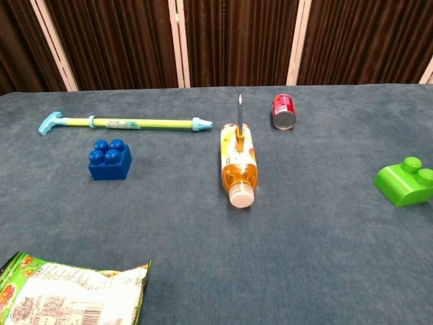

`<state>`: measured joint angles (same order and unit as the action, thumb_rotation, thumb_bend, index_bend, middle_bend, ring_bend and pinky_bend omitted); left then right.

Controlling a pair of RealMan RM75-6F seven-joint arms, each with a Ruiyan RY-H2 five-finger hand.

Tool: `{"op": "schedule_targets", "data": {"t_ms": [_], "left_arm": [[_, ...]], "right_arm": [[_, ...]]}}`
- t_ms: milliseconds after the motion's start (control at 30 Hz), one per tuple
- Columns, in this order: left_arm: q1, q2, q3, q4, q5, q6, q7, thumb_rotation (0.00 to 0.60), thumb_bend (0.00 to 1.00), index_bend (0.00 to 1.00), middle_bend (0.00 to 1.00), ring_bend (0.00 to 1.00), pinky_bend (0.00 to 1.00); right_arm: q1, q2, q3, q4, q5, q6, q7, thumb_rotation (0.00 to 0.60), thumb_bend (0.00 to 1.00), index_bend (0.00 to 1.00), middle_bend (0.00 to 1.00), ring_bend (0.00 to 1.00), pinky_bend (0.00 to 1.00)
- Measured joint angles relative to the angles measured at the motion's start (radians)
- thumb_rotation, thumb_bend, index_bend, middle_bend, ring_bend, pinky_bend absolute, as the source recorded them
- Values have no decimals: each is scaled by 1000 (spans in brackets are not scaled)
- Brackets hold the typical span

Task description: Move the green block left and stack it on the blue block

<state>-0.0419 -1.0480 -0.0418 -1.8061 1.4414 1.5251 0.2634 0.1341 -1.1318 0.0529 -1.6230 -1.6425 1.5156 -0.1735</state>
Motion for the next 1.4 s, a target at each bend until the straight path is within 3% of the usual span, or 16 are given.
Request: {"op": "schedule_targets", "data": {"t_ms": [400,600,833,1267,1400], "left_arm": [[-2,7,-12,3,-20,-3,-15,600,0,0,0,0,0],[-20,2,-26,4,-70,-39,5,600,0,0,0,0,0],[-43,-20,-43,10,-134,-74,60,600,0,0,0,0,0],[-65,-55,-60,28,-208,-90,127,600,0,0,0,0,0],[-69,-59,-61,32,-218,-93,134,600,0,0,0,0,0]], "right_arm": [[53,-15,0,3,25,-116,-16,600,0,0,0,0,0],[166,-27,23,39,78,-329,-46,600,0,0,0,0,0],[354,-69,45,172,137,-603,-60,600,0,0,25,0,71],[478,-144,7,362,103,-729,-47,600,48,22,130,1,186],[494,-157,-5,386,112,-750,-37,600,63,72,214,66,250]]}}
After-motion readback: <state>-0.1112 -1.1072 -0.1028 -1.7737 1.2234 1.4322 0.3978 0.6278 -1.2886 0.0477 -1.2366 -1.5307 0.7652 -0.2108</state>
